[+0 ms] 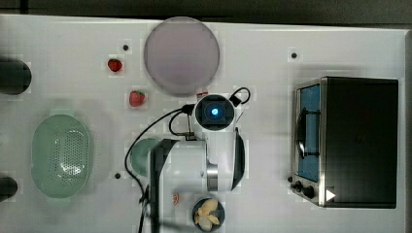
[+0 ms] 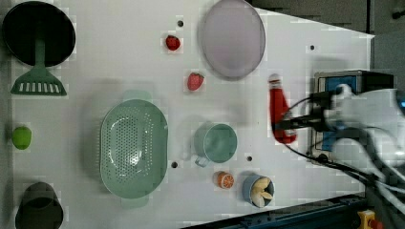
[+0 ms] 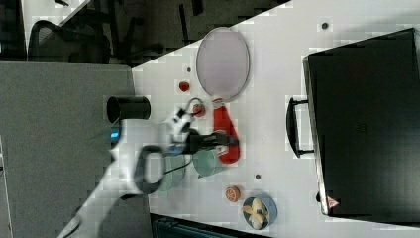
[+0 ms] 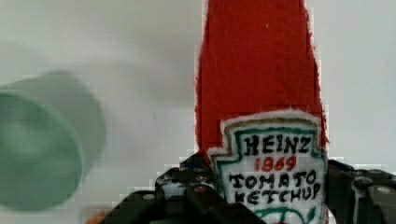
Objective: Pick Ketchup from the table and place it in strainer.
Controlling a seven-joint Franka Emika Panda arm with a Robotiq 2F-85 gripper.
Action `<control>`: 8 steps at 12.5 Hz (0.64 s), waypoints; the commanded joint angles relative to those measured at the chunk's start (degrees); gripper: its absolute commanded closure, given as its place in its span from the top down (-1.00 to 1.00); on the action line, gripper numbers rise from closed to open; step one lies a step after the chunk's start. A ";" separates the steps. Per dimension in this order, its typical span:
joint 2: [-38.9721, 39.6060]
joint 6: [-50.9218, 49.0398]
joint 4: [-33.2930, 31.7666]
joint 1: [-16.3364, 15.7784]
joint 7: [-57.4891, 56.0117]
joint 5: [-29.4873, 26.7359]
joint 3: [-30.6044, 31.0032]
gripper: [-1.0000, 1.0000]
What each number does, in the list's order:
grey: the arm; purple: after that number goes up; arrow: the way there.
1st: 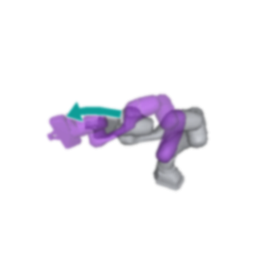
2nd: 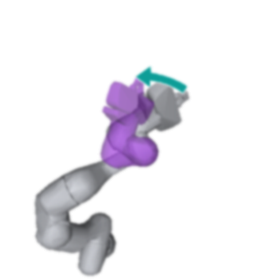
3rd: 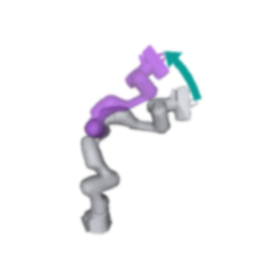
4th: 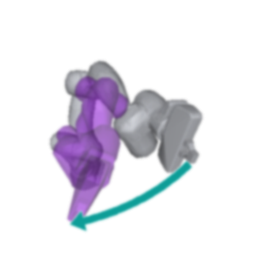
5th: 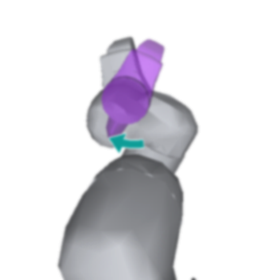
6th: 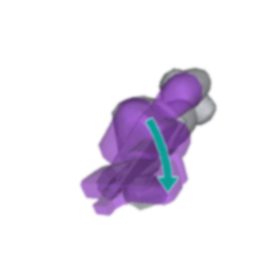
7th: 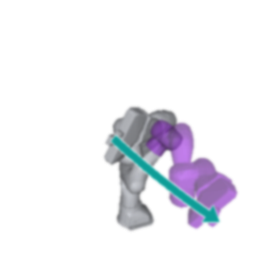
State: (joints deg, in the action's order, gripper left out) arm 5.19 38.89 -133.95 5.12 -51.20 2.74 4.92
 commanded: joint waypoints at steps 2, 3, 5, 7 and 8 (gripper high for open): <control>-10.91 -13.02 9.63 -1.41 4.86 -0.89 4.84 0.24; -11.47 -16.23 11.21 -2.05 8.57 -1.89 6.87 0.24; -11.15 -17.48 13.58 -3.55 17.88 -3.60 11.80 0.24; -10.03 -17.15 15.37 -4.87 27.96 -3.62 17.45 0.24; -9.28 -16.96 15.74 -5.38 33.25 -3.62 20.25 0.24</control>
State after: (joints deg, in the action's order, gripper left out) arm -6.62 23.65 -115.71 3.50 -29.10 -0.08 22.54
